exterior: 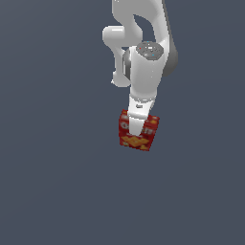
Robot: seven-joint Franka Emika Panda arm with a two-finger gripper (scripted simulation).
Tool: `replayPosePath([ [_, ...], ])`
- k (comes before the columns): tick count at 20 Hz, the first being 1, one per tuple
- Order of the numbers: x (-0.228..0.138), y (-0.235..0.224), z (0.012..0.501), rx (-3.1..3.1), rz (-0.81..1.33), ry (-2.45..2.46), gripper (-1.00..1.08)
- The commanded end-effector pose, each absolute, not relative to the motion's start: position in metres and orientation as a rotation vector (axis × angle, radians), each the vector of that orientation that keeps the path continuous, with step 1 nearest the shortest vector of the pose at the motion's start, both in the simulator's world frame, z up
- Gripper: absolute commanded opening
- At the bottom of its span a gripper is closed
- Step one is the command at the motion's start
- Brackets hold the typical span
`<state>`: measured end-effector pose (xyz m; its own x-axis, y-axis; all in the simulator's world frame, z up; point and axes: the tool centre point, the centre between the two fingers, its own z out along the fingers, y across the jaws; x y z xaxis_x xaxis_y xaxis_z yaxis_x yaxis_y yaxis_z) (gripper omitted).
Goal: Pick up the object and move it to a goal position.
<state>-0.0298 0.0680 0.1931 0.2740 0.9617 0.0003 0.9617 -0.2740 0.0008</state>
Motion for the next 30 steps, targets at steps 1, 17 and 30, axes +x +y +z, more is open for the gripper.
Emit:
replayPosePath([
  [1, -0.030, 0.068, 0.193, 2.506, 0.002, 1.893, -1.00],
  [17, 0.012, 0.096, 0.263, 2.286, 0.350, 2.013, -1.00],
  [30, 0.034, 0.128, 0.360, 1.975, 0.745, 2.101, -1.00],
])
